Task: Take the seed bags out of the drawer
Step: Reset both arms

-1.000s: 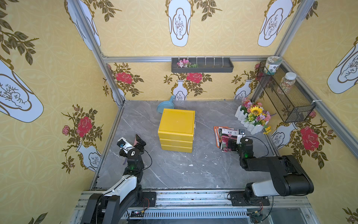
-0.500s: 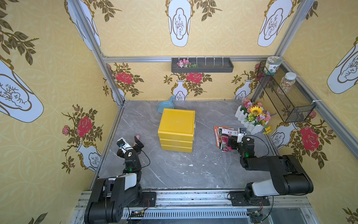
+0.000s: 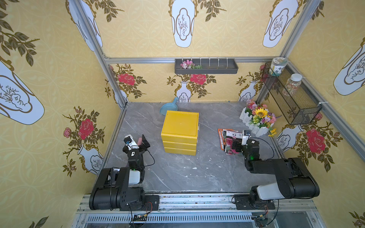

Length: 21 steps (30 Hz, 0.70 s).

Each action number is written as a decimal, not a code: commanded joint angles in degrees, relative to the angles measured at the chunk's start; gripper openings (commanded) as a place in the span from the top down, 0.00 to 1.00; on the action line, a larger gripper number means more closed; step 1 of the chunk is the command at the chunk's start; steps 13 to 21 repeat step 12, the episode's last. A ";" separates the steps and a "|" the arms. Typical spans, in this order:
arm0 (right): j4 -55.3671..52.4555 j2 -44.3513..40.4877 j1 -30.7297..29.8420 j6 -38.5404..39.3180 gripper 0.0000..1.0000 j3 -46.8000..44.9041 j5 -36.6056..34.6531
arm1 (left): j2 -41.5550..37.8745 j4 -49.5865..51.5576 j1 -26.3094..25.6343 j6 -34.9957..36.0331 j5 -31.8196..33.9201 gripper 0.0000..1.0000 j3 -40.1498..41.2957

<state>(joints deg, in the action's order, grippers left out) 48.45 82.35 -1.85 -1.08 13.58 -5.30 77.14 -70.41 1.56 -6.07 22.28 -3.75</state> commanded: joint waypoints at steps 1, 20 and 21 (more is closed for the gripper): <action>3.05 -0.08 0.05 -0.06 0.03 0.12 -0.07 | 0.19 -0.08 0.11 0.51 -0.41 0.00 -0.09; 2.39 0.12 1.68 -0.51 0.03 0.59 3.29 | 0.49 -0.08 0.06 0.57 -0.35 0.00 -0.17; 2.39 0.12 1.68 -0.51 0.03 0.59 3.29 | 0.49 -0.08 0.06 0.57 -0.35 0.00 -0.17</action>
